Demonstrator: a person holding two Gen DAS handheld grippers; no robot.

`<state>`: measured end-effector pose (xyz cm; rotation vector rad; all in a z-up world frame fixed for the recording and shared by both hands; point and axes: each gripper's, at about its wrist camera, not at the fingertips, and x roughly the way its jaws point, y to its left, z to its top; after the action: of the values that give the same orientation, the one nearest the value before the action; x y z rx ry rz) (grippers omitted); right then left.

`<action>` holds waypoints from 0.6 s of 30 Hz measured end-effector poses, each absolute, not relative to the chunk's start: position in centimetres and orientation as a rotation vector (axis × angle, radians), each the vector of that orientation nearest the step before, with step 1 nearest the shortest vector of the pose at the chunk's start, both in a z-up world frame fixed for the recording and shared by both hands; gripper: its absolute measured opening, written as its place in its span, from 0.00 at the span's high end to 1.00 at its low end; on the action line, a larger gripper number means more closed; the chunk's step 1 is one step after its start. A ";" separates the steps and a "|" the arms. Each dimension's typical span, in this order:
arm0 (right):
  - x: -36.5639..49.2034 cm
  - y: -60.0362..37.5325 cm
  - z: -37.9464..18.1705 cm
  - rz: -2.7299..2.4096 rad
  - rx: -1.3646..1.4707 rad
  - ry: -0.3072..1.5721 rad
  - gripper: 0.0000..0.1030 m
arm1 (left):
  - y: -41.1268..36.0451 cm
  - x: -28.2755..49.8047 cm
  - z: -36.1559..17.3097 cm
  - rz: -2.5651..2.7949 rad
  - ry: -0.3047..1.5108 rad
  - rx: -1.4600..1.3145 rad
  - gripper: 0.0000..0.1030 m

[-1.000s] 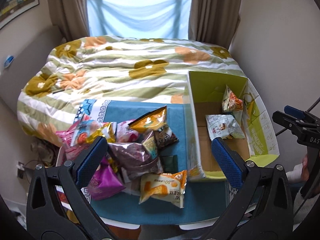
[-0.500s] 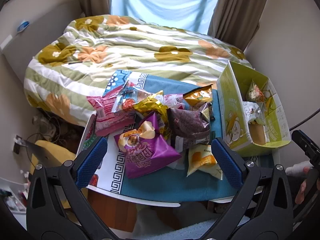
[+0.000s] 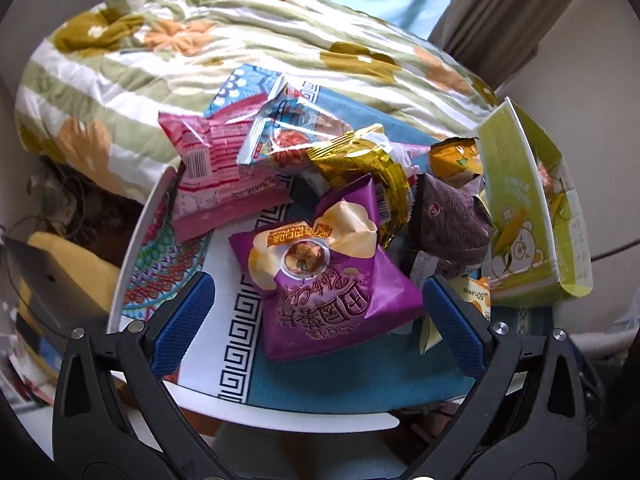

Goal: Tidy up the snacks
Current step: 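Move both grippers back over the snack pile, then grasp the purple chip bag with left gripper while right grasps the orange cake bag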

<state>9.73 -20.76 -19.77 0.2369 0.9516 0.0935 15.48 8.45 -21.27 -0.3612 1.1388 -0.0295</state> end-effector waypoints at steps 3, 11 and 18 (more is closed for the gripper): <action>10.5 -19.9 -22.3 0.072 0.261 0.981 0.05 | 8.4 16.3 -23.8 -0.048 1.182 -0.404 0.00; 11.9 -18.4 -25.5 0.051 0.258 0.994 0.05 | 8.0 17.9 -28.2 -0.062 1.243 -0.481 0.00; 13.6 -18.0 -27.4 0.031 0.285 0.995 0.05 | 7.9 18.6 -30.7 -0.088 1.288 -0.524 0.02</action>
<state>13.56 -18.00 -27.35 0.2851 0.9947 0.0307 18.64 7.95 -30.69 -0.5236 1.2885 -0.0883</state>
